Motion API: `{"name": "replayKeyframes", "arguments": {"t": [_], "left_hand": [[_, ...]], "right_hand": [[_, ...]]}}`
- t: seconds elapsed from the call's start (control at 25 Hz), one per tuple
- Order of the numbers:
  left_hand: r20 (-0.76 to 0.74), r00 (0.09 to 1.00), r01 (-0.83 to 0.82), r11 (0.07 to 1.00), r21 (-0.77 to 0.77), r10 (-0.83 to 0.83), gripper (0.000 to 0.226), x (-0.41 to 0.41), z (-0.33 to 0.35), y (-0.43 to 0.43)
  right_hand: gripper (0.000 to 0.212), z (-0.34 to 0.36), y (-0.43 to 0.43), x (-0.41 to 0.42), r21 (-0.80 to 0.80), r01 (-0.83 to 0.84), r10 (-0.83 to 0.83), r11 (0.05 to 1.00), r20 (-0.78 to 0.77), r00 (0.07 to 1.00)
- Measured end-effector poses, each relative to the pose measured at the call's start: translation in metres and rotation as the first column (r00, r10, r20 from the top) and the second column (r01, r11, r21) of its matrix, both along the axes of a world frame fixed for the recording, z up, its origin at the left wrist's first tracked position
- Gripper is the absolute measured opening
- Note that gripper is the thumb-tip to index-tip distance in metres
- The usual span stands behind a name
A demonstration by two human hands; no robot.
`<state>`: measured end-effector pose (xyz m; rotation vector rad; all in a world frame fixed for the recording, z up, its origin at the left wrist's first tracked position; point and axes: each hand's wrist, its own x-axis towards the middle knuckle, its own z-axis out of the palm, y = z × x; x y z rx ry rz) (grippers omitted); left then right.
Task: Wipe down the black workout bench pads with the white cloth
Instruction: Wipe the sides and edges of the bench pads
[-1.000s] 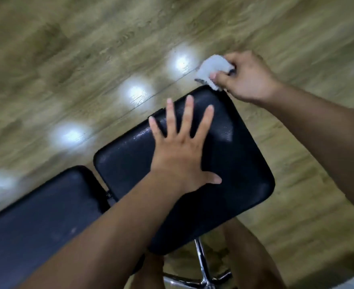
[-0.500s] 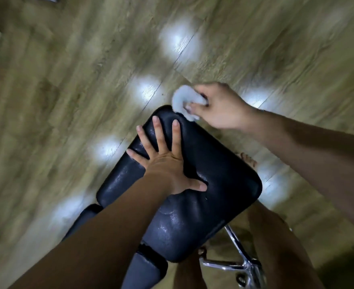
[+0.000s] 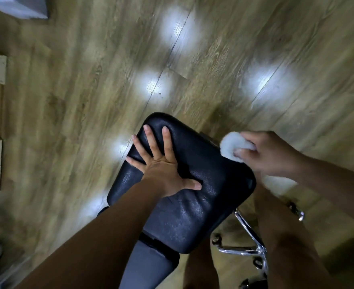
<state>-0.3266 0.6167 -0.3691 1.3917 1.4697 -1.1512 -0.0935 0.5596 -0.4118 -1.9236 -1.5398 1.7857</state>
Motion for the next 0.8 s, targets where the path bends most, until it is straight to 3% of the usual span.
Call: {"name": "replayKeyframes", "arguments": {"t": [0.12,0.24,0.4,0.52,0.6,0.72,0.8], "left_hand": [[-0.035,0.999,0.017,1.000,-0.007,-0.017,0.162,0.000,0.000,0.001],[-0.058,0.998,0.013,1.000,-0.003,-0.013,0.164,0.004,-0.002,0.001],[-0.054,0.998,0.037,0.999,0.014,-0.036,0.164,0.004,-0.001,-0.001],[-0.044,0.999,0.028,0.999,0.036,-0.026,0.164,0.006,0.001,-0.001],[-0.045,0.999,0.022,0.998,0.052,-0.020,0.164,0.008,0.002,-0.003],[-0.025,0.999,0.043,0.995,0.092,-0.041,0.162,0.006,0.001,-0.007],[-0.029,0.998,0.058,0.990,0.129,-0.055,0.164,0.006,0.000,-0.009]], "right_hand": [[0.027,-0.009,0.074,-0.069,0.137,0.022,-0.015,0.990,-0.051,0.999],[0.020,-0.014,0.116,-0.102,0.109,0.037,-0.025,0.993,-0.113,0.993],[0.019,-0.011,0.008,-0.026,0.028,0.101,-0.102,0.994,0.037,0.994],[0.015,0.015,-0.092,0.021,-0.224,0.203,-0.197,0.953,0.047,0.979],[0.014,0.020,-0.127,0.011,-0.302,0.358,-0.359,0.884,0.055,0.932],[0.023,0.000,-0.119,-0.017,-0.209,0.612,-0.609,0.763,0.084,0.788],[0.042,-0.014,-0.090,-0.021,-0.060,0.621,-0.622,0.781,-0.001,0.783]]}}
